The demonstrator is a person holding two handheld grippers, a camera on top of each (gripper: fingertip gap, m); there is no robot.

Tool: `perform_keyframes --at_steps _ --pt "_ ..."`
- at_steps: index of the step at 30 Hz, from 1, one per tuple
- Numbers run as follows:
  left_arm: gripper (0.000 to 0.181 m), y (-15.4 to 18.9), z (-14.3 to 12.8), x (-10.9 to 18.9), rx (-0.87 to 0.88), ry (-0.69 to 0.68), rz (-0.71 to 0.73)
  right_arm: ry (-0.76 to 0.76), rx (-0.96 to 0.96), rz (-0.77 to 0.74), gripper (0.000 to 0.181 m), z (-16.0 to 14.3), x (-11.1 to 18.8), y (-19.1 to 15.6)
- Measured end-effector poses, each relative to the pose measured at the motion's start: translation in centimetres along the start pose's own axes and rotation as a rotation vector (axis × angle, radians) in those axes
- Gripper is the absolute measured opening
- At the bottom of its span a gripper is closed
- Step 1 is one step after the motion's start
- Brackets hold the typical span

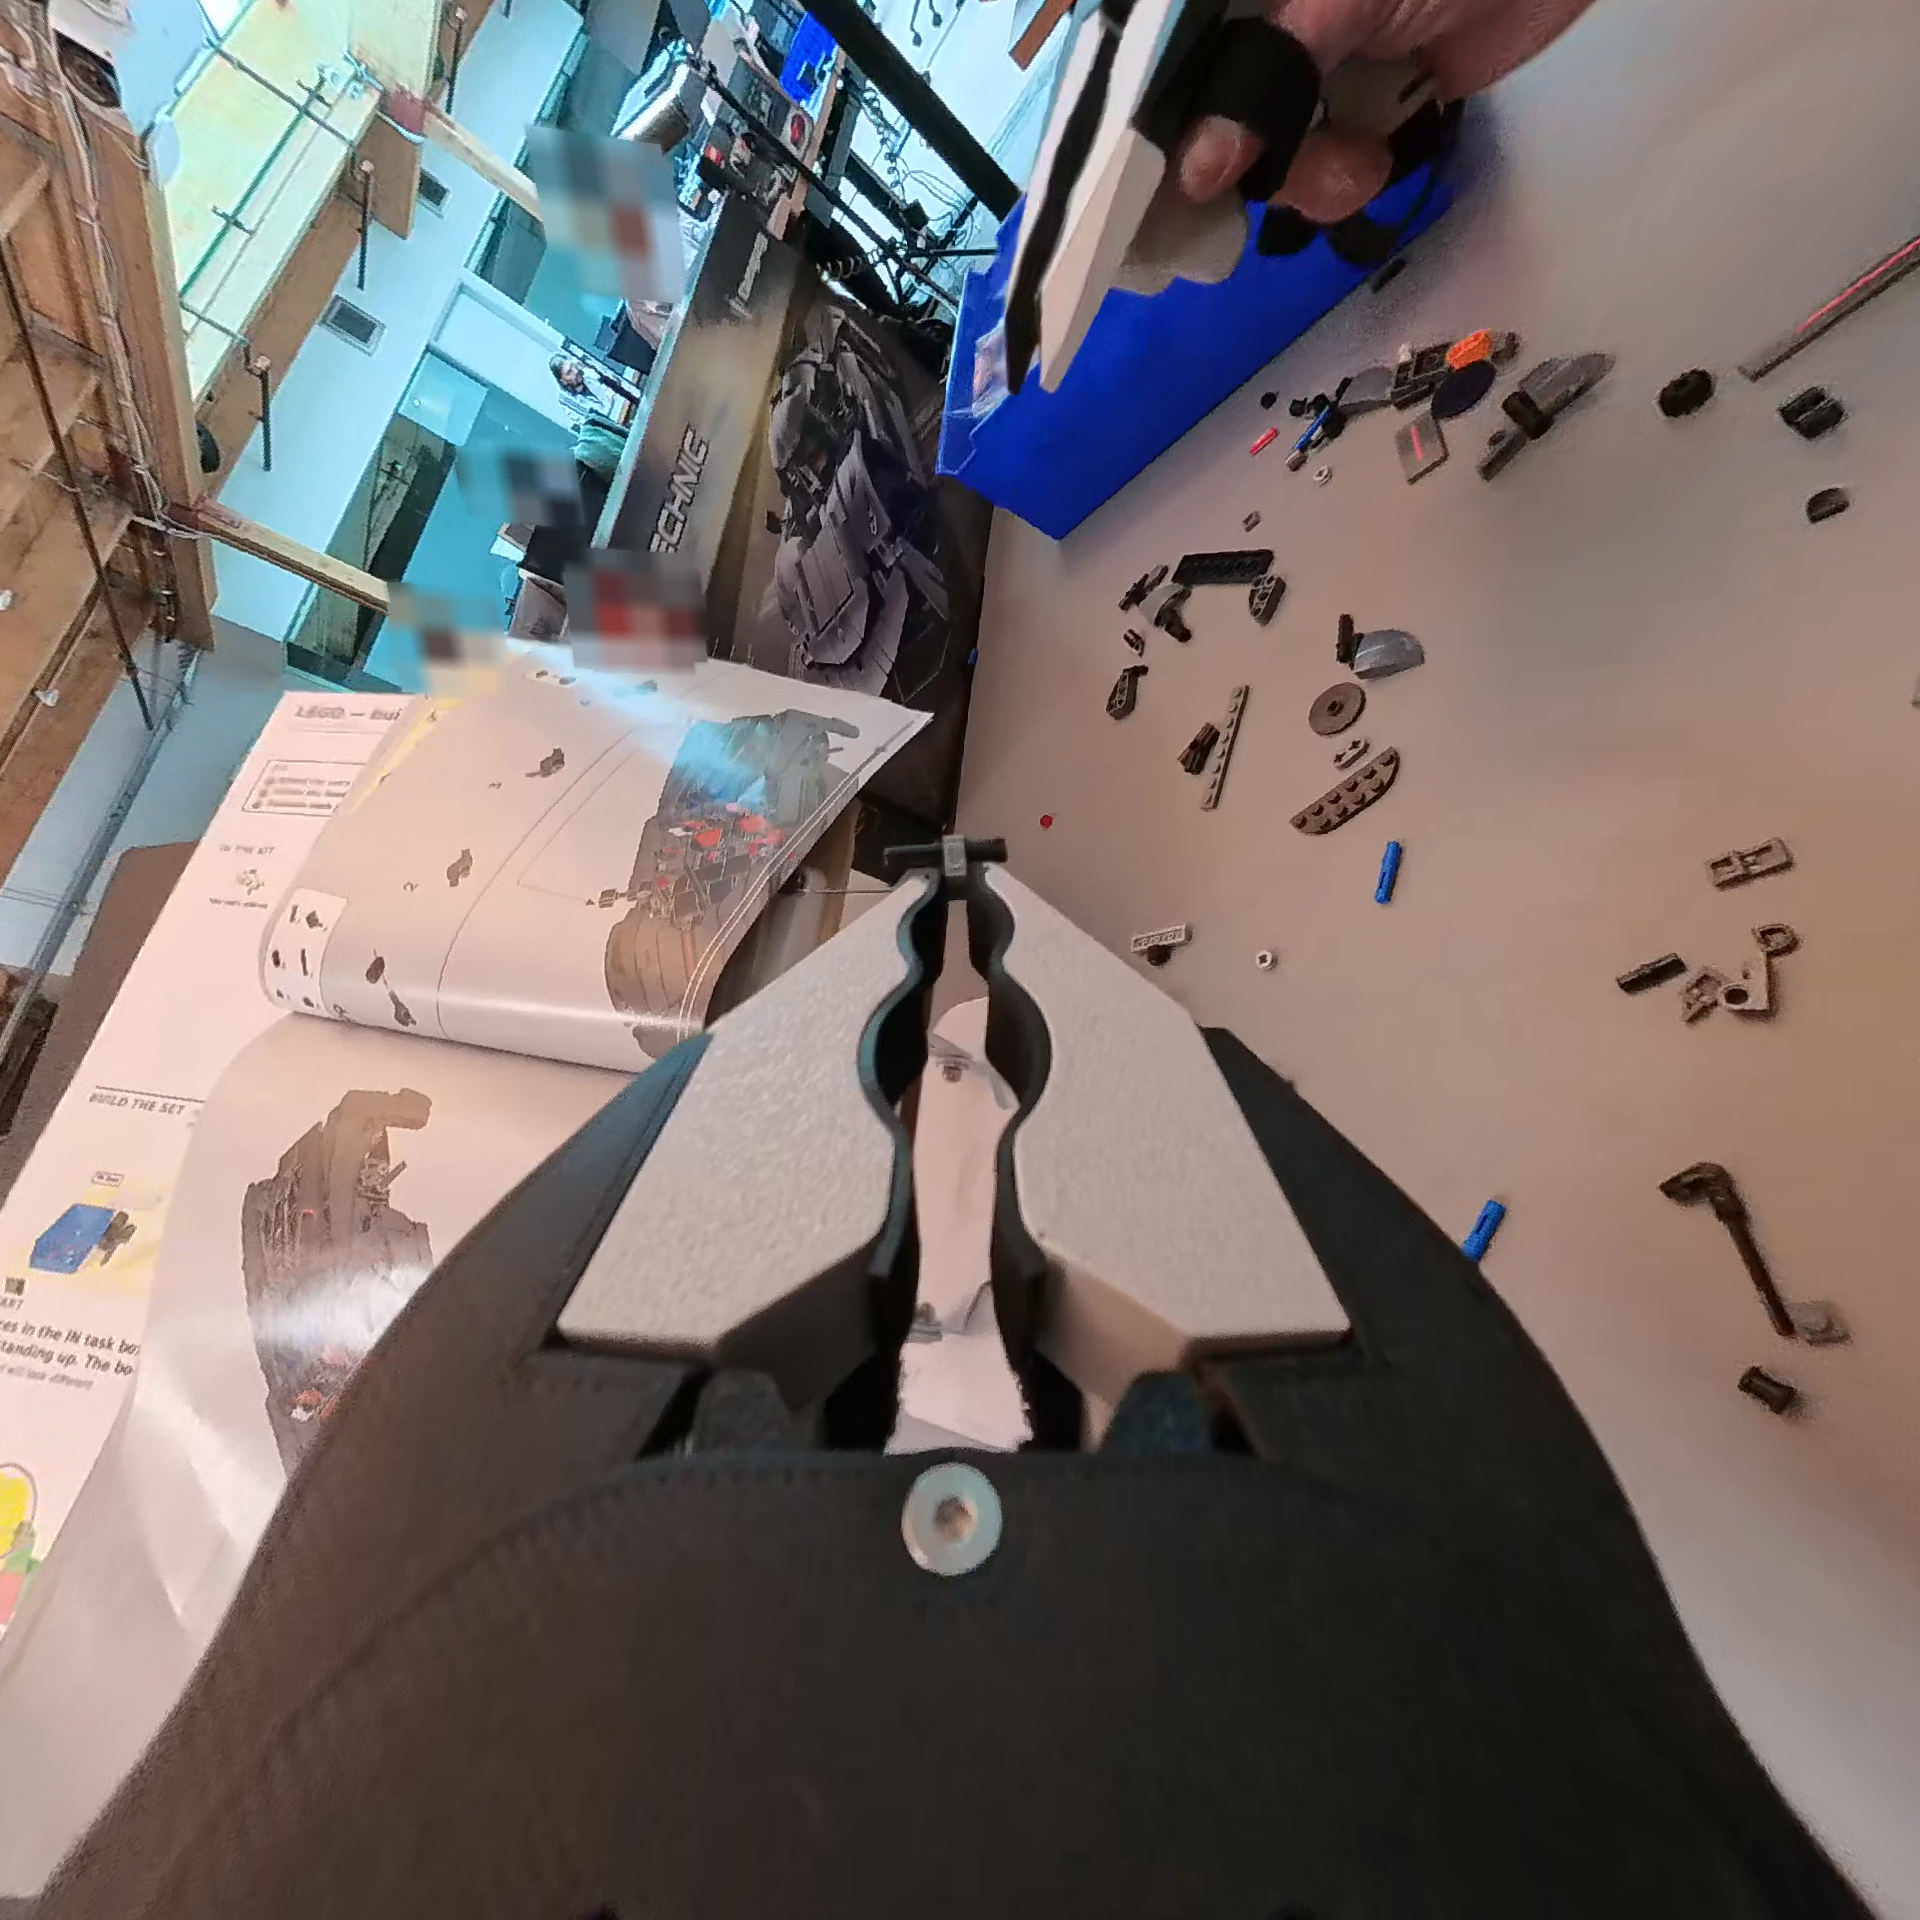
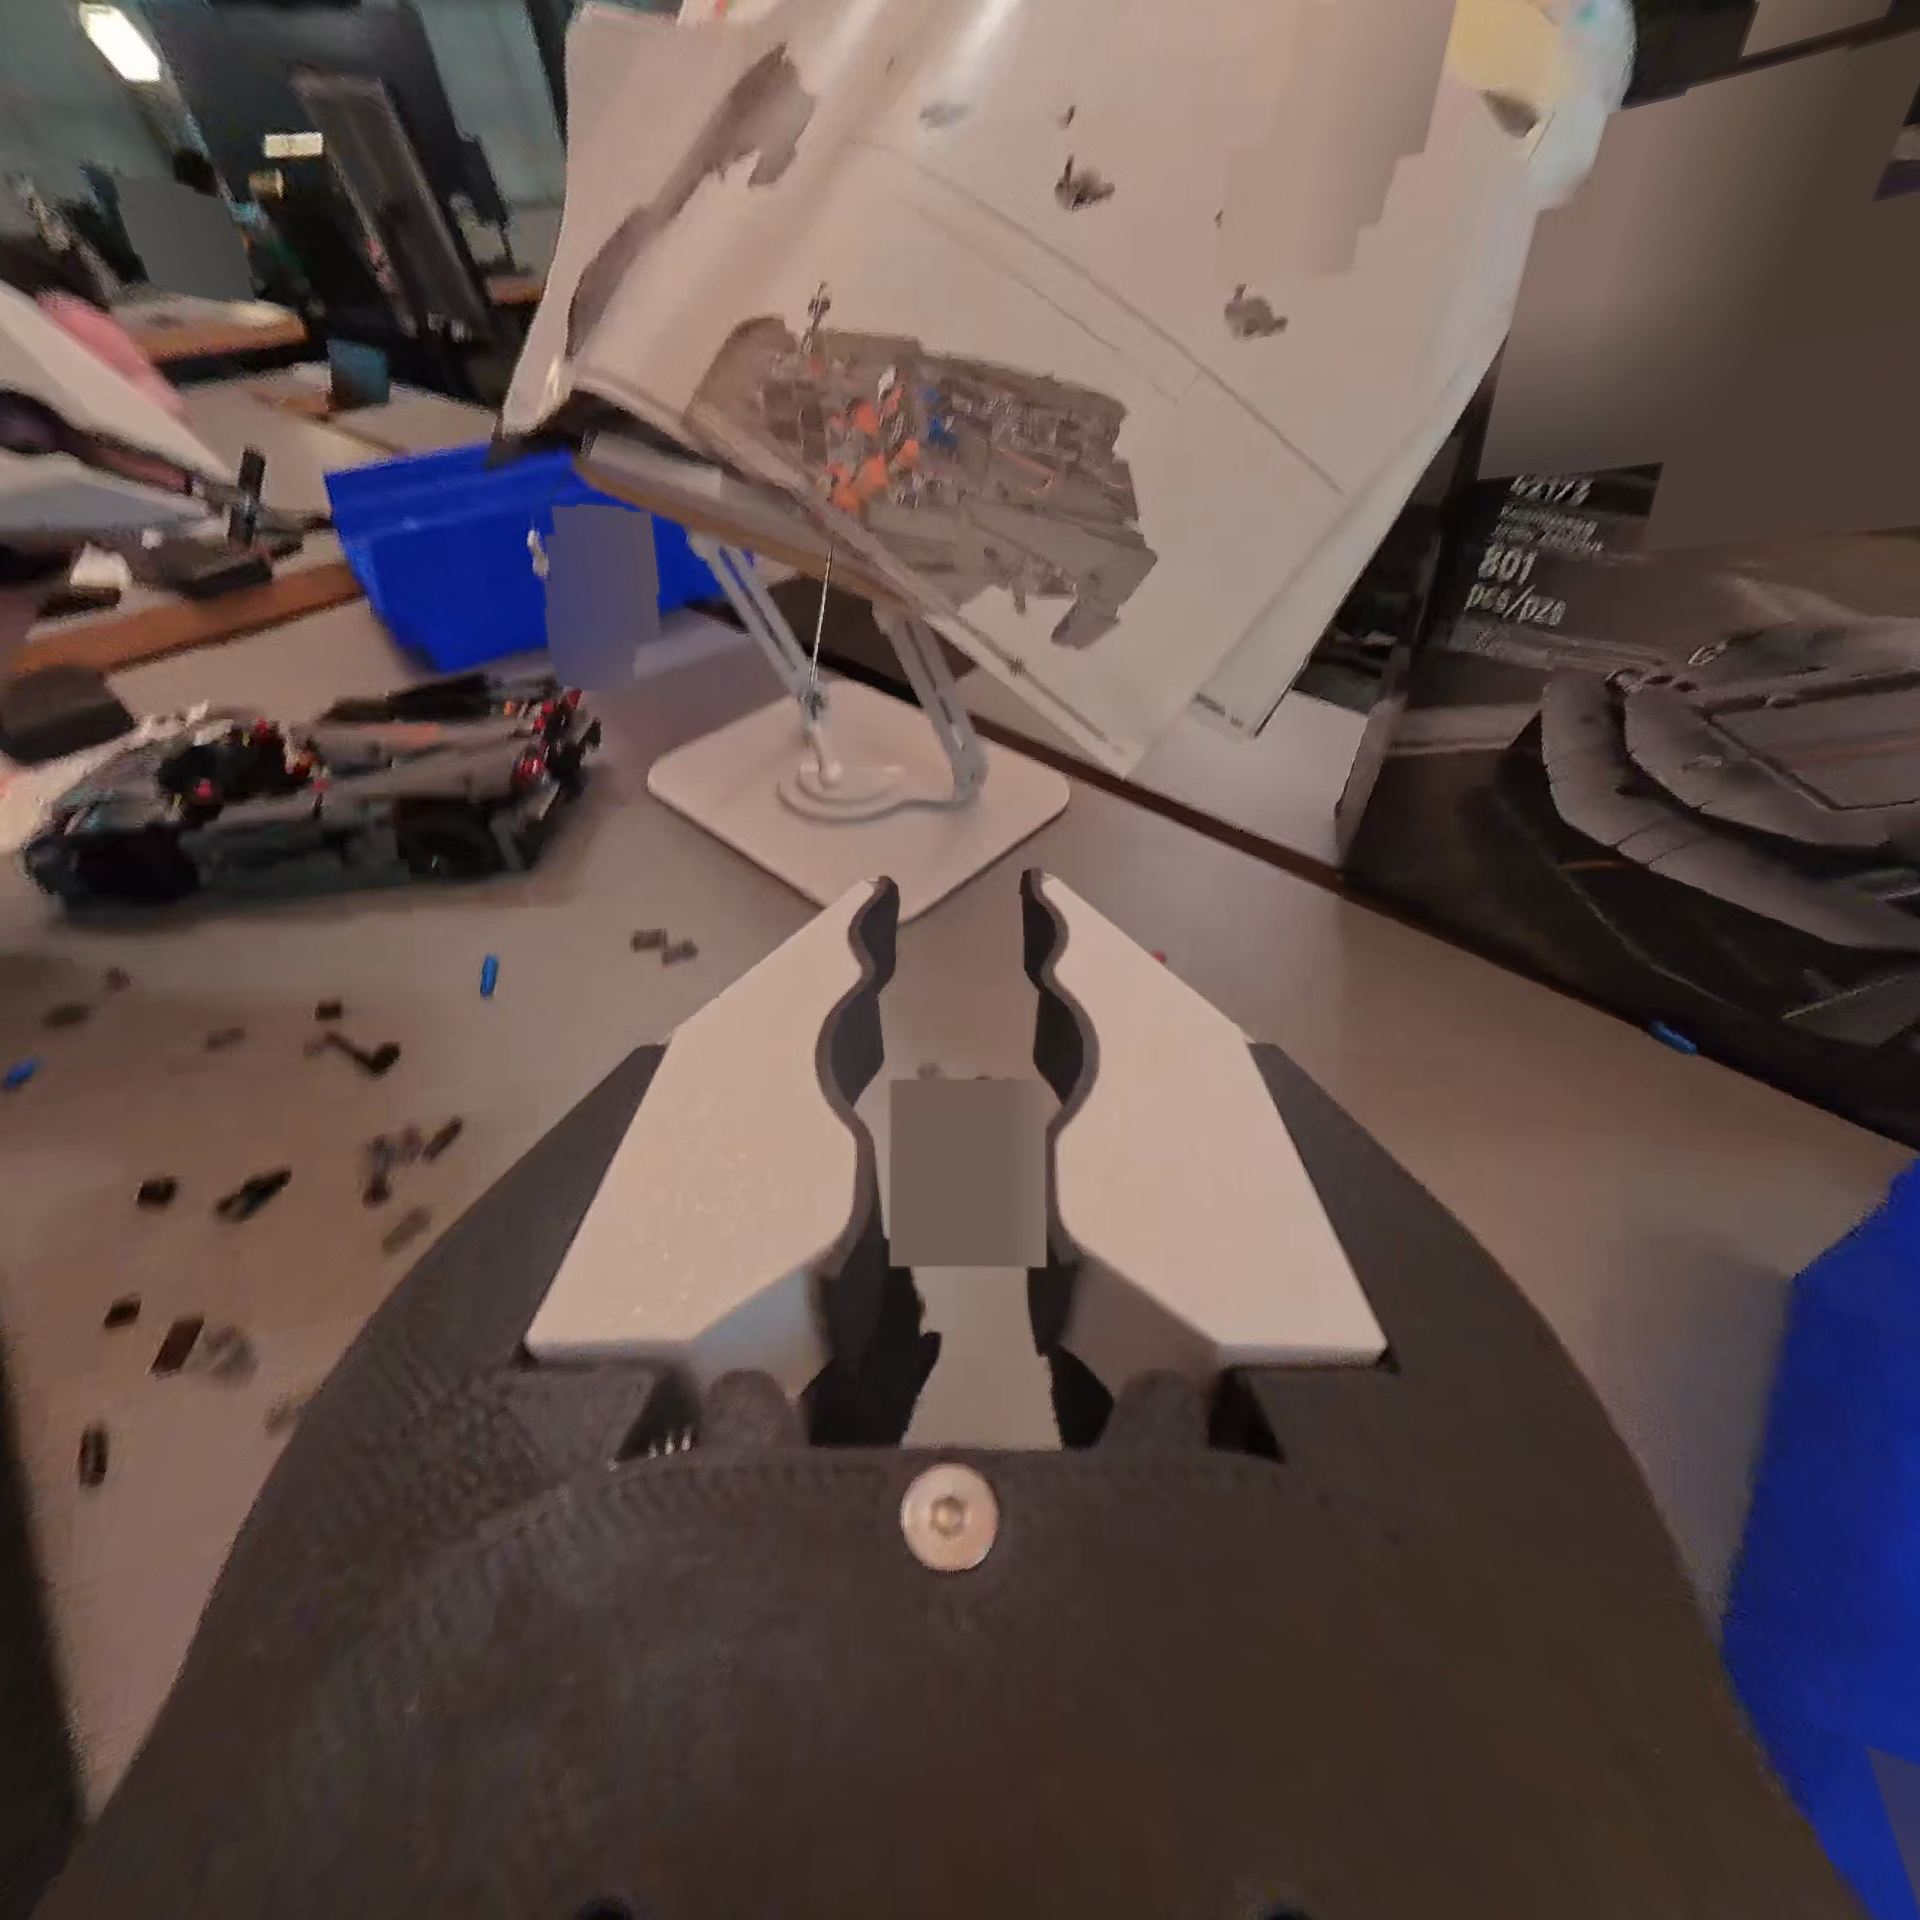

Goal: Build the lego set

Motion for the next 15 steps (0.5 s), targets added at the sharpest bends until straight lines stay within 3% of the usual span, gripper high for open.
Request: perform_keyframes --at_steps 3,10,15 --pt "0.0 0.6 0.5 -0.3 0.005 0.016 -0.025 -0.119 0.036 0.051 0.021 -2.2 0.2 -0.8" --pt "0.0 3.1 0.7 -2.4 0.0 0.028 -0.096 -0.571 0.201 0.195 0.017 -11.9 -4.9 -5.7" --pt "0.001 5.1 0.3 -3.8 -0.042 -0.003 -0.148 -0.689 0.222 0.196 0.013 -15.1 -6.5 -6.4"
Point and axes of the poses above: each gripper's, where its closed fingertips meet, x back along the fingers, z out of its top, y = z × x across the jaws, the point moved 1 cm from there along x, back along the fingers, and after that the axes turned 2 degrees about y, right-handed, at the moved point
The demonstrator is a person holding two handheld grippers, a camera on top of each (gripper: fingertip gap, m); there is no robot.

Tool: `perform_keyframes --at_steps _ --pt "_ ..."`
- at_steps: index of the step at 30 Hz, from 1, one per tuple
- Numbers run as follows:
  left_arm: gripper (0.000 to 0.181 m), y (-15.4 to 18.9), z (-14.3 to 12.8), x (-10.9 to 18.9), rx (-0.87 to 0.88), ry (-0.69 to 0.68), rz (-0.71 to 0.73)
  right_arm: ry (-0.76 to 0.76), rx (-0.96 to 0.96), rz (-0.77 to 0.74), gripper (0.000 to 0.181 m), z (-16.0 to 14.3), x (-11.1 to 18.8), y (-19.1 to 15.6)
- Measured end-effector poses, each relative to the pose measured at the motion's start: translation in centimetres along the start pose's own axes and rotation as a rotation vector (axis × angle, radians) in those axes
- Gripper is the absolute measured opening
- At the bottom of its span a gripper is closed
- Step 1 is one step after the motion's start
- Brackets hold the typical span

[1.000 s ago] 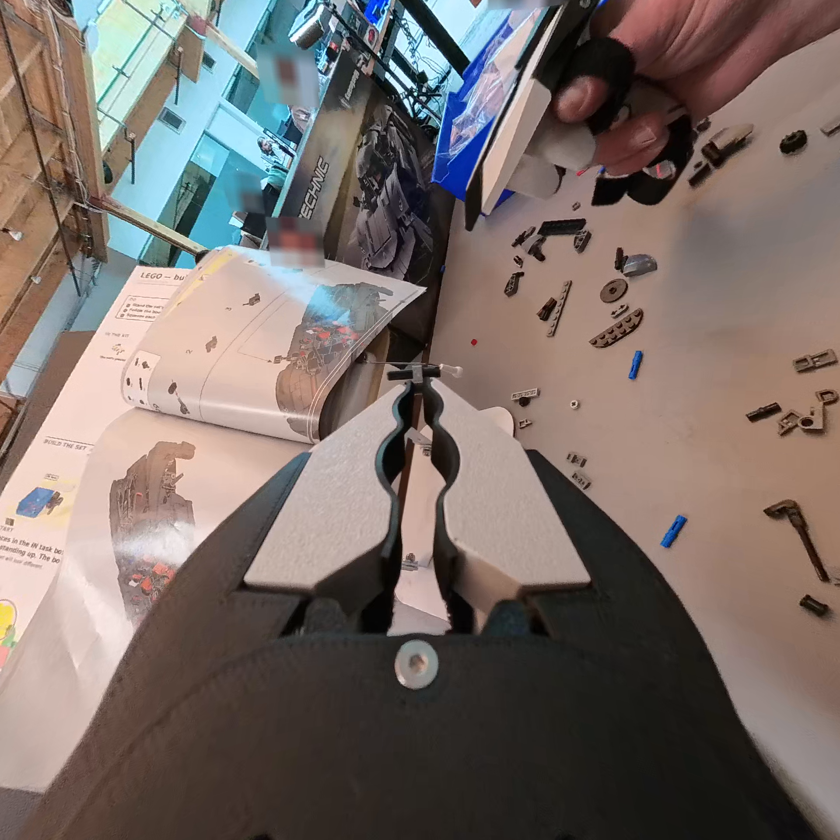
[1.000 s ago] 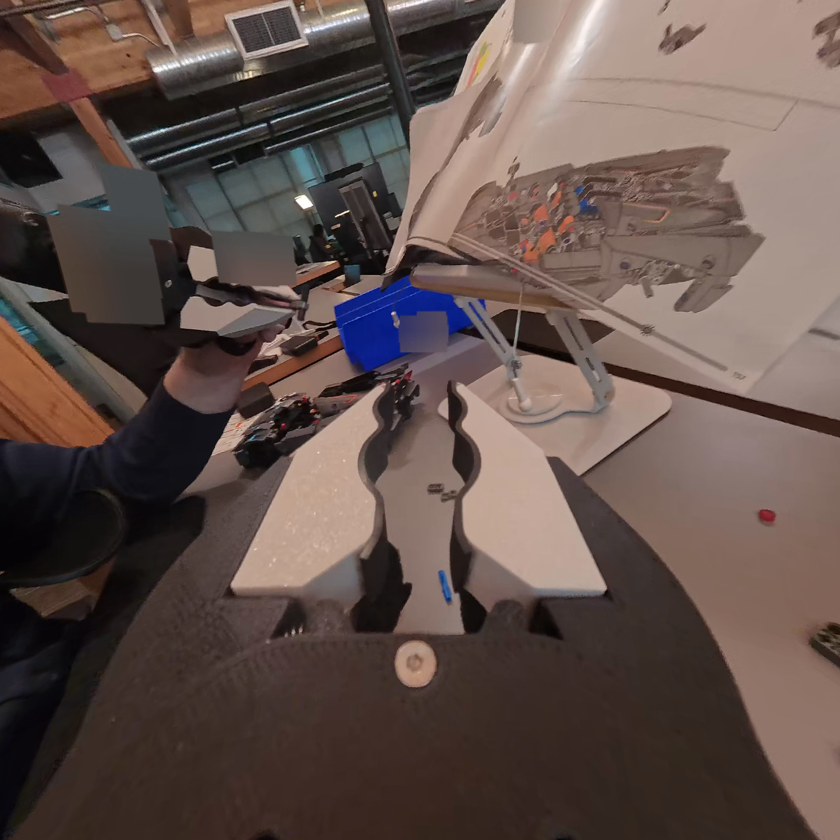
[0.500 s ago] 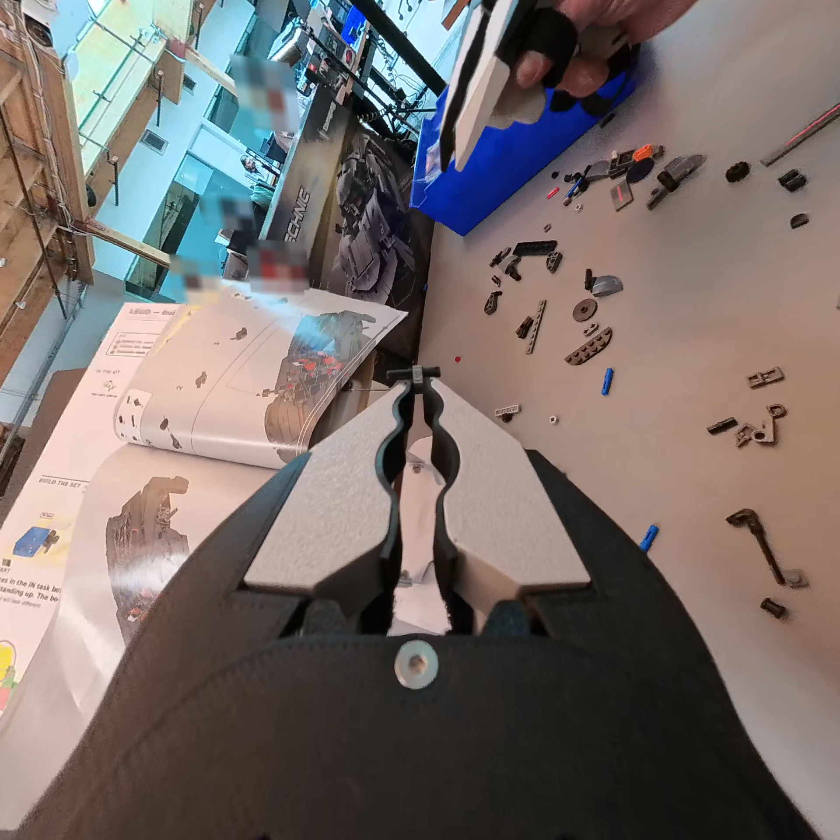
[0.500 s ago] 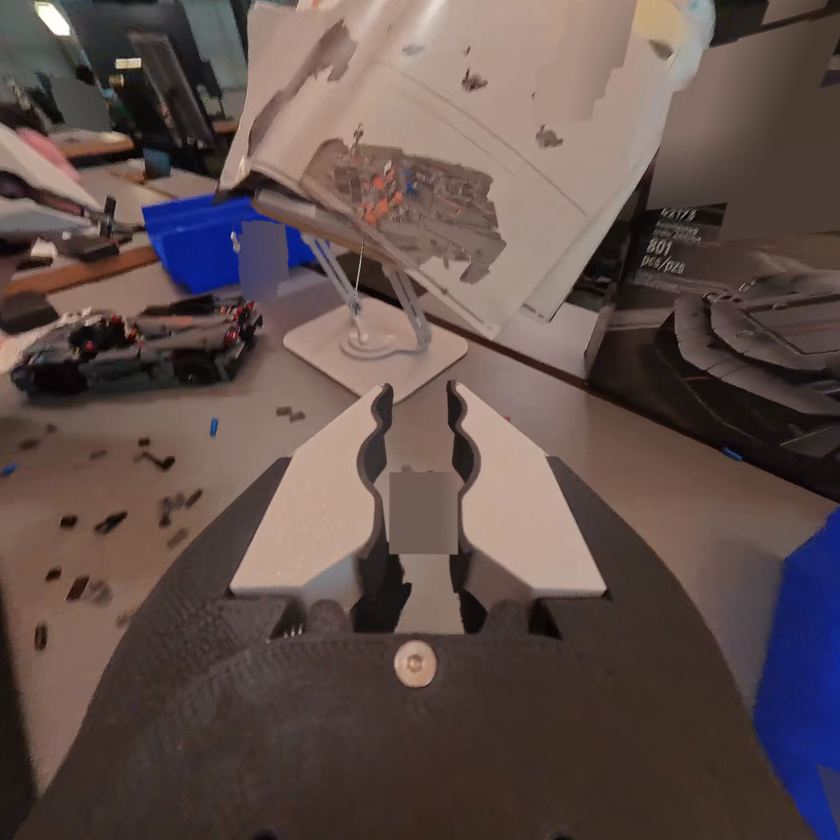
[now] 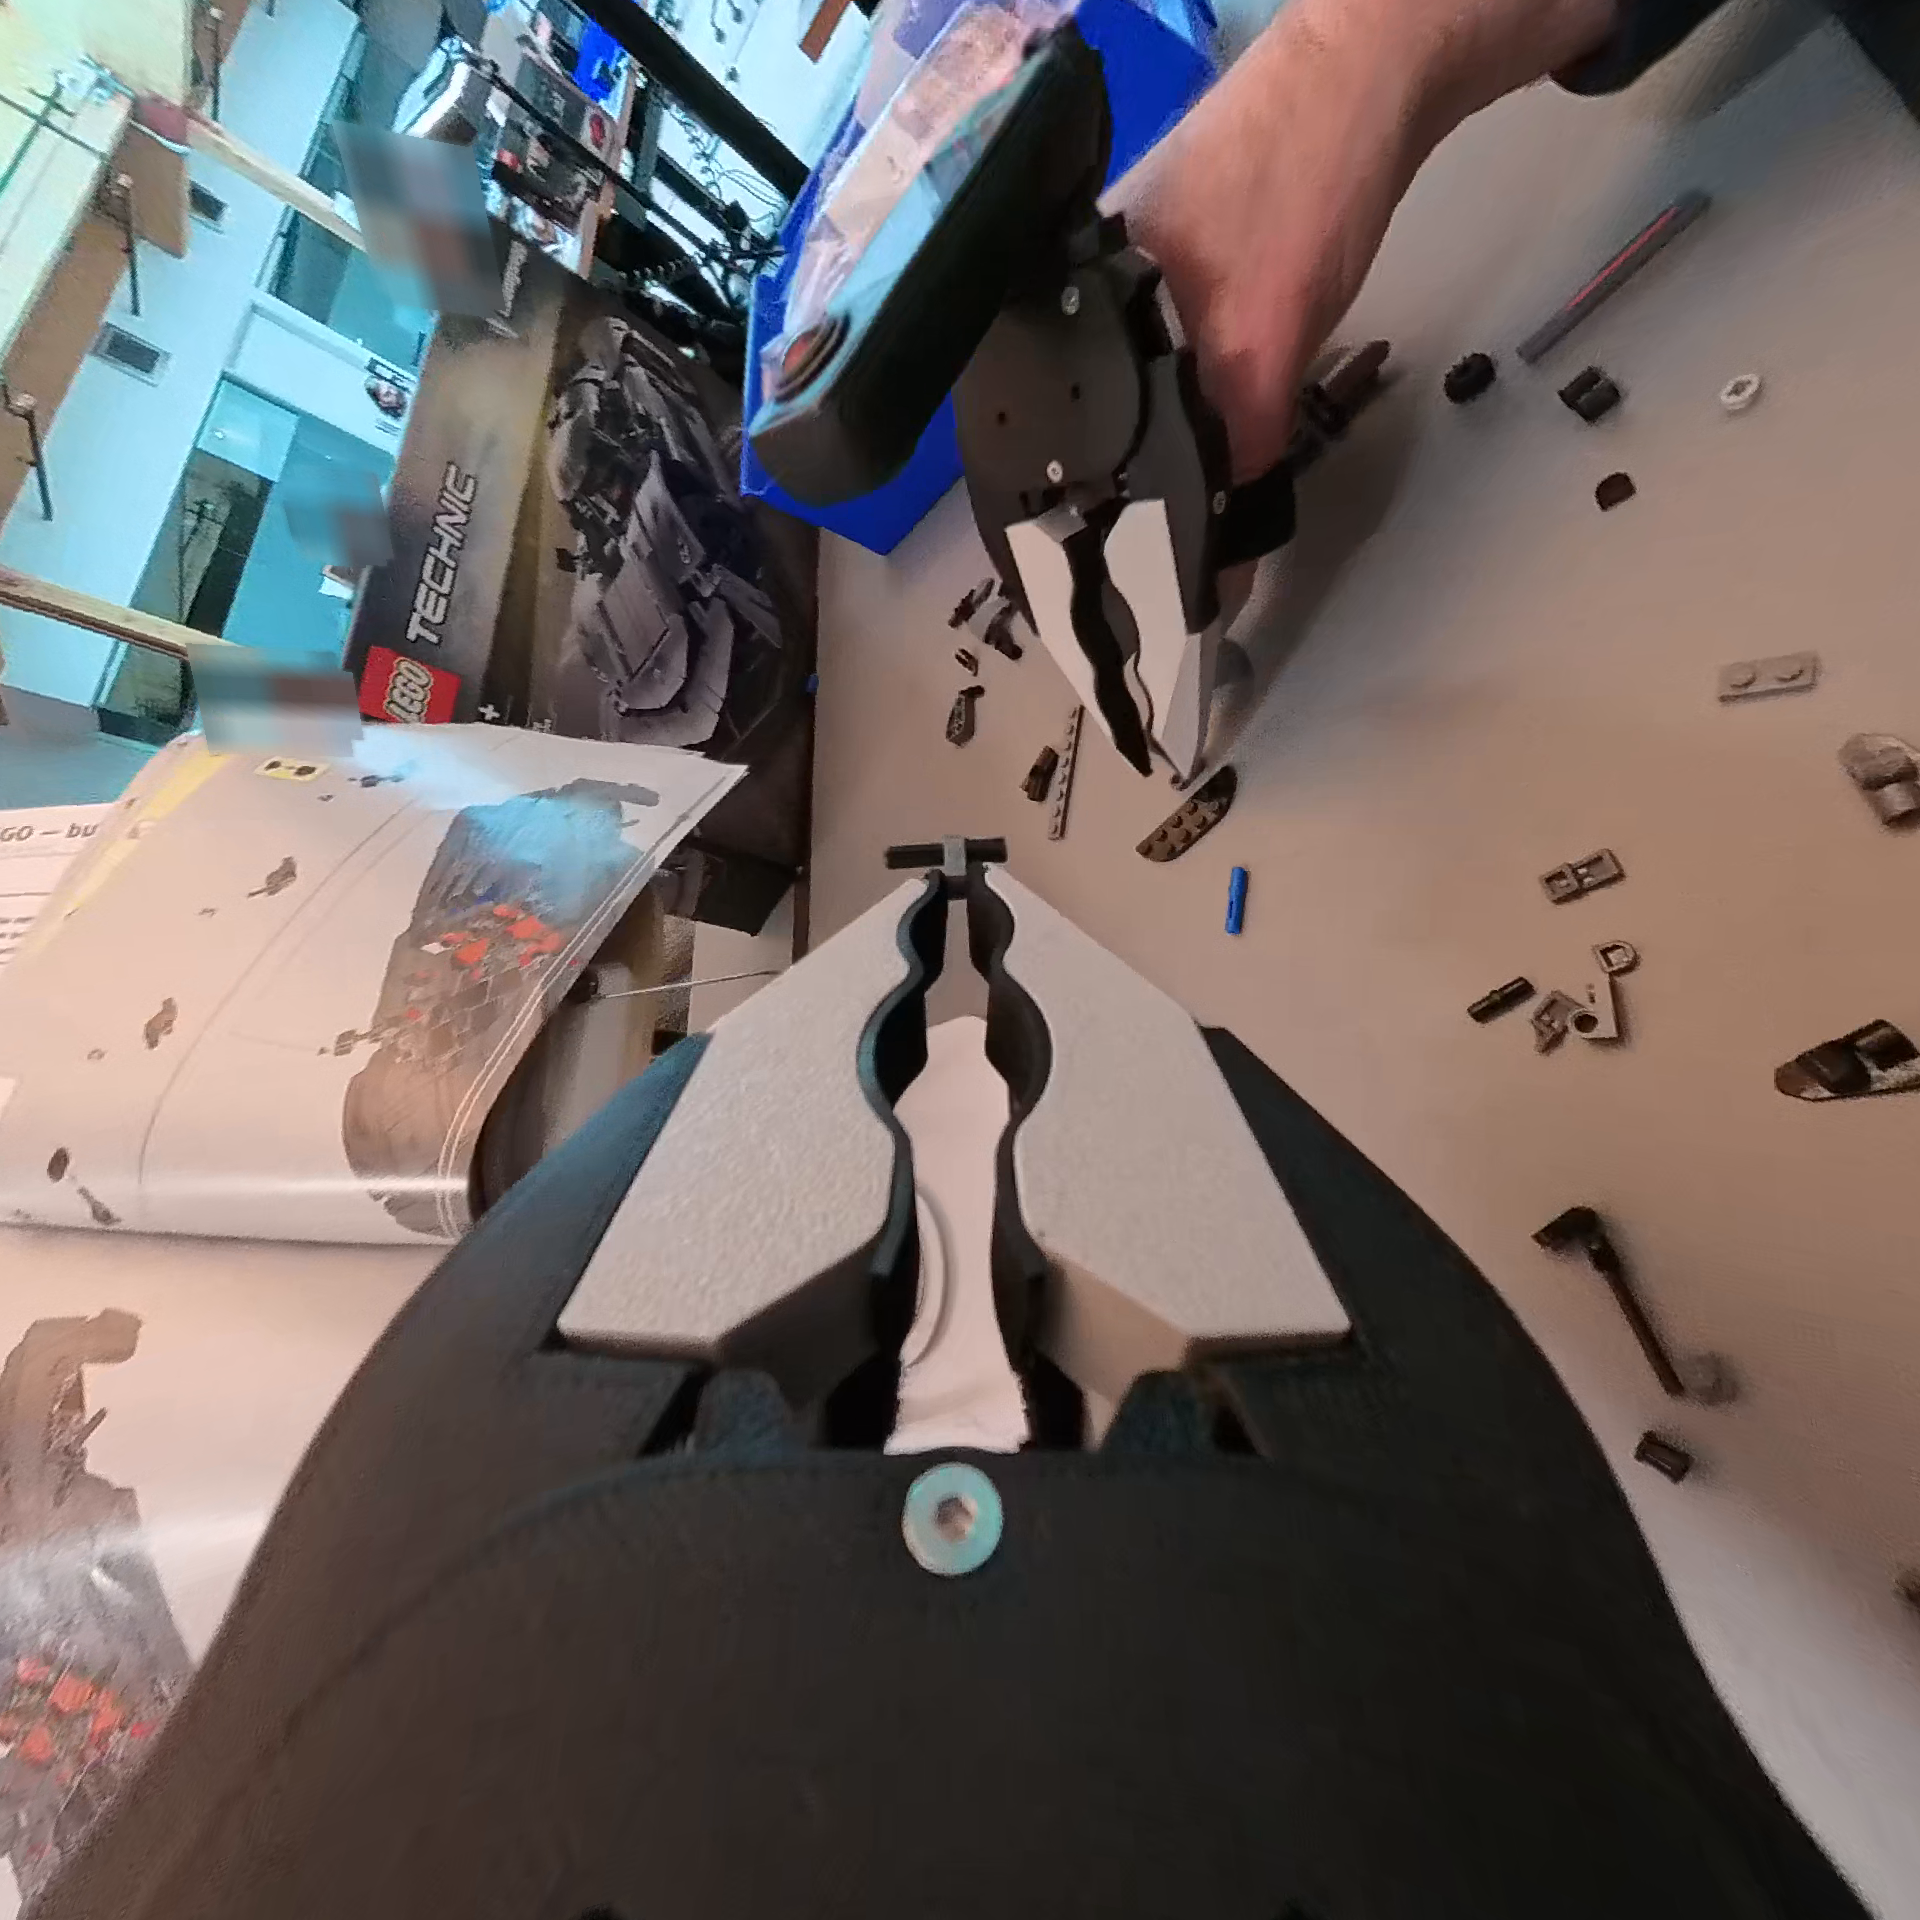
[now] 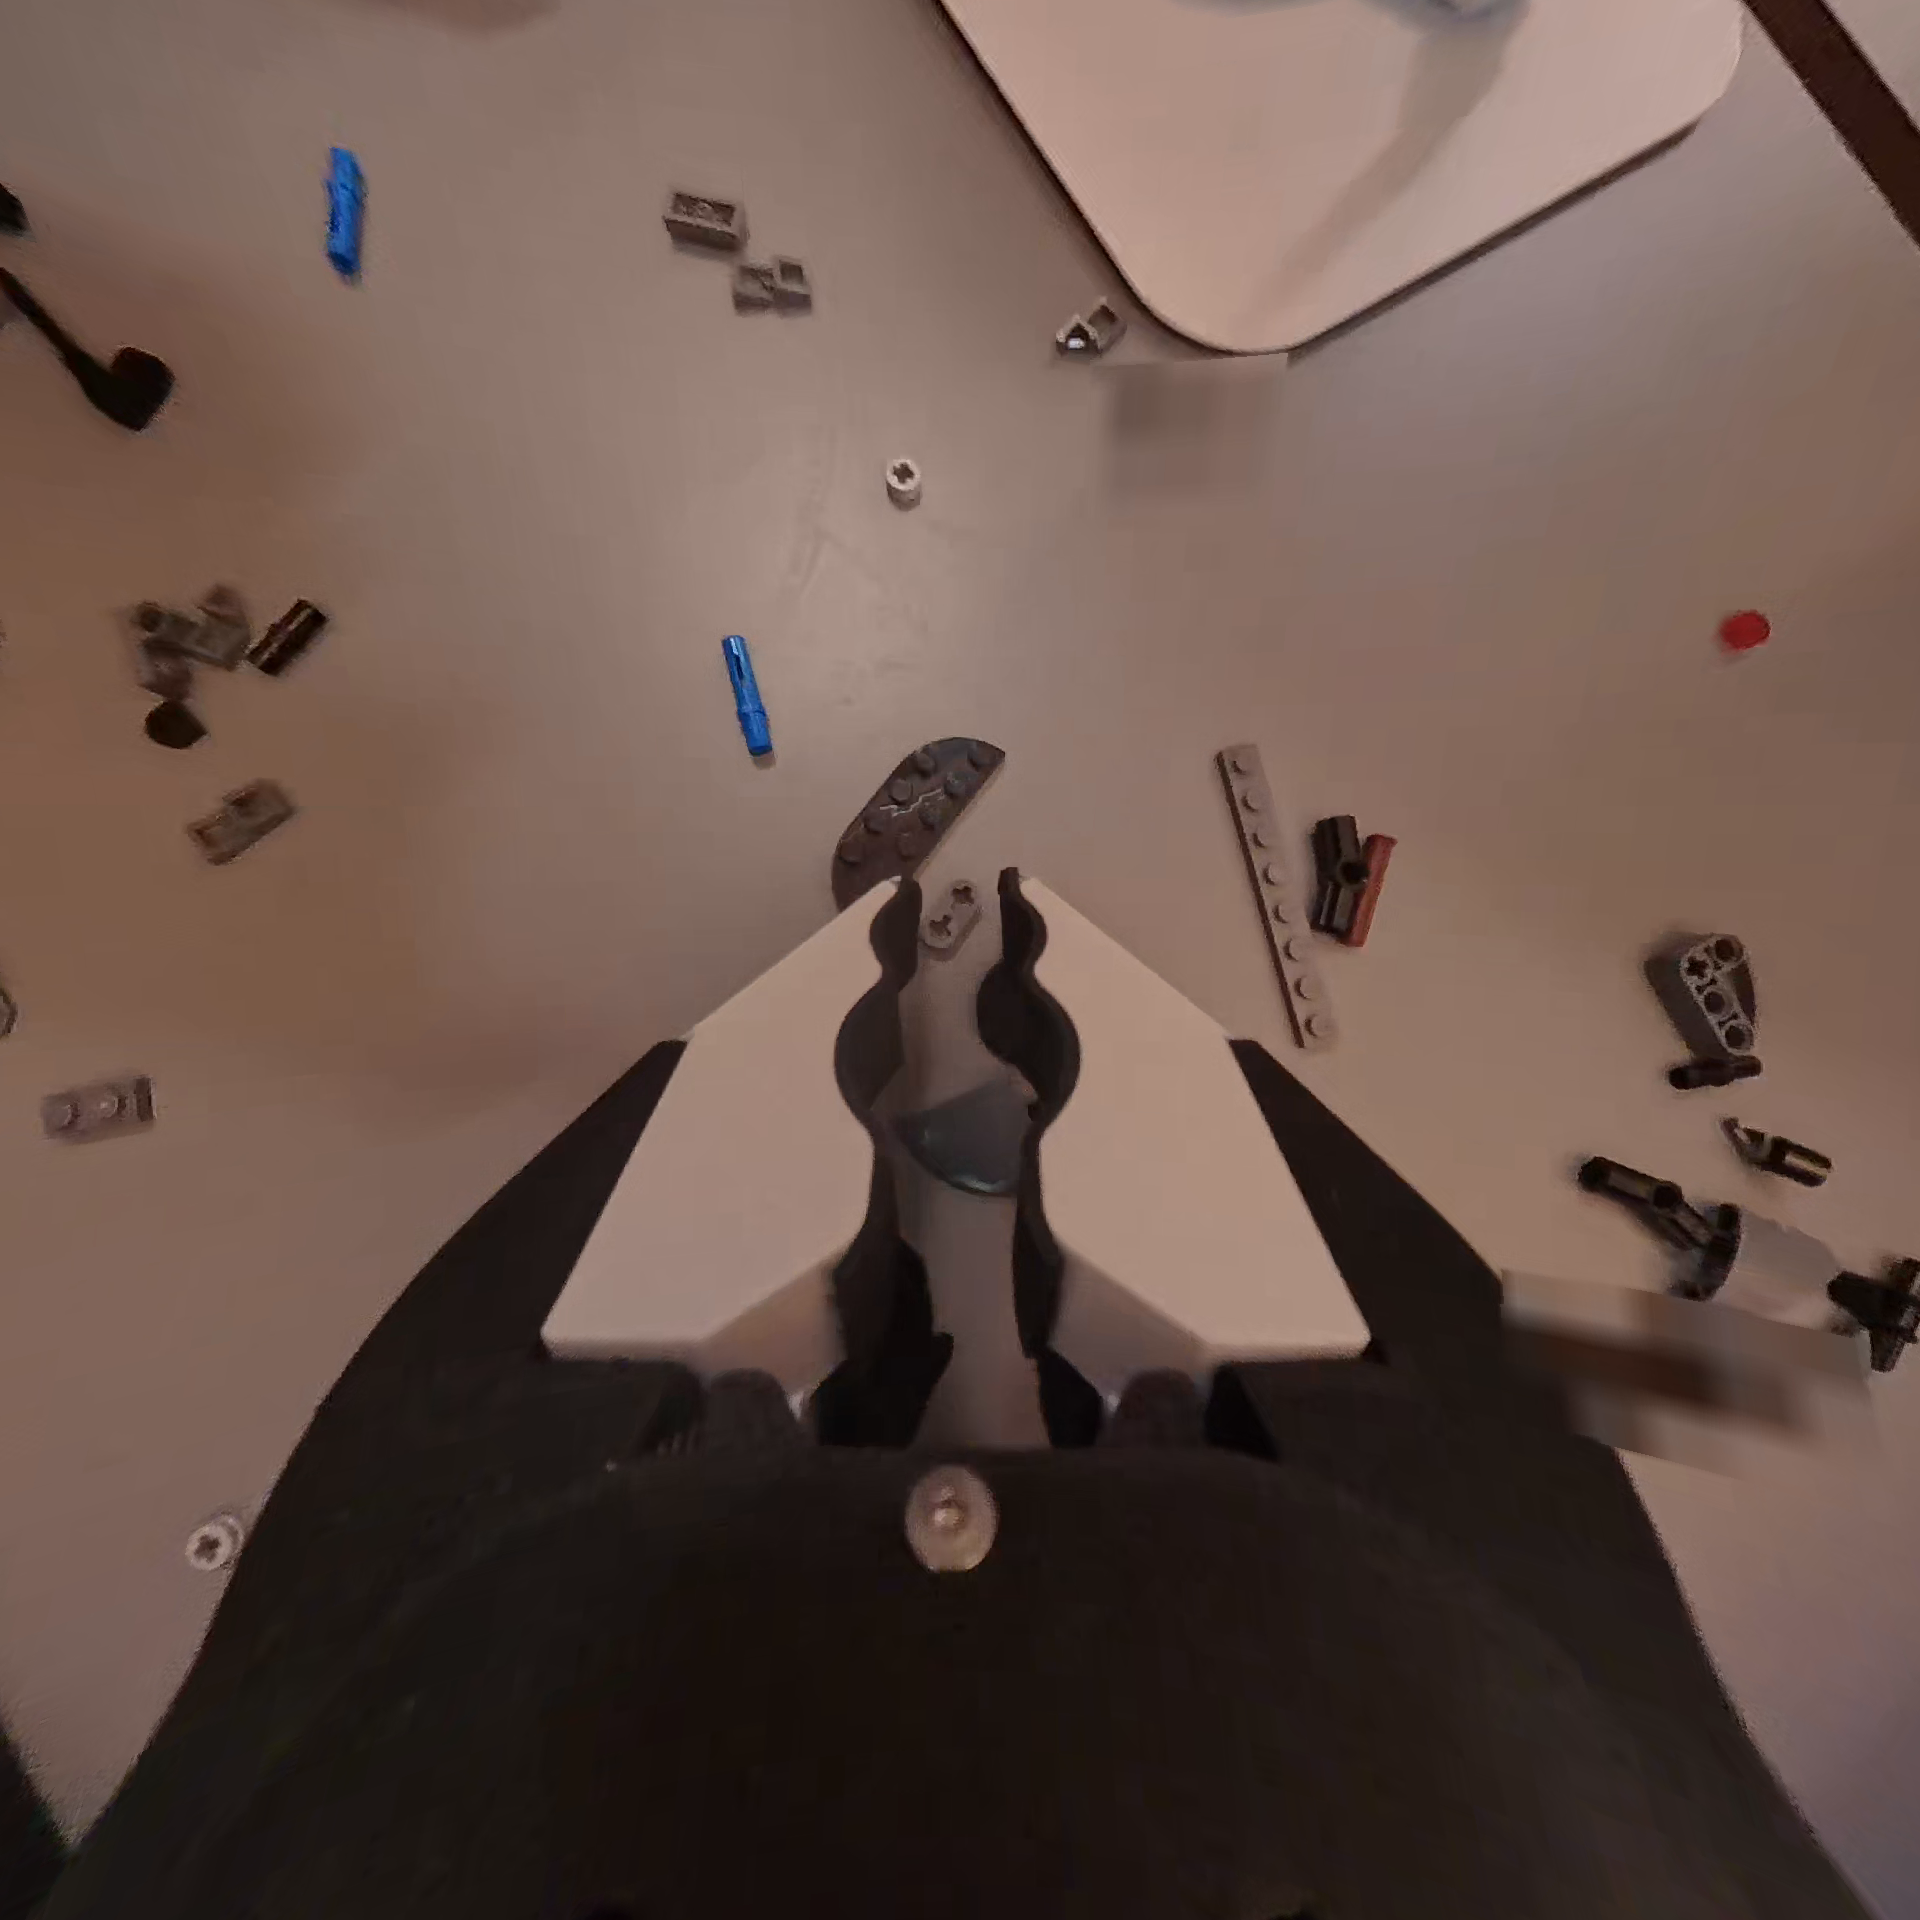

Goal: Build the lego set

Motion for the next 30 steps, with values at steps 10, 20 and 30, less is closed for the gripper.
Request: perform_keyframes --at_steps 10,20,30 --pt "0.001 0.4 0.0 -0.4 0.013 0.013 -0.016 -0.051 -0.03 0.003 0.007 -0.7 -0.7 0.0" --pt "0.001 2.3 -0.1 -1.7 -0.01 0.007 -0.084 0.063 -0.096 0.068 0.0 0.3 1.6 0.2" --pt "0.001 3.6 0.0 -1.9 -0.002 0.011 -0.16 -0.051 0.133 0.171 0.022 -3.9 4.7 -2.7"
Point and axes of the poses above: each gripper's, where its closed fingertips meet, x back along the fingers, z out of its top, y = z × x across the jaws, the point moved 1 cm from there along x, back along the fingers, and after that the axes turned 2 degrees about y, right-handed, at the moved point
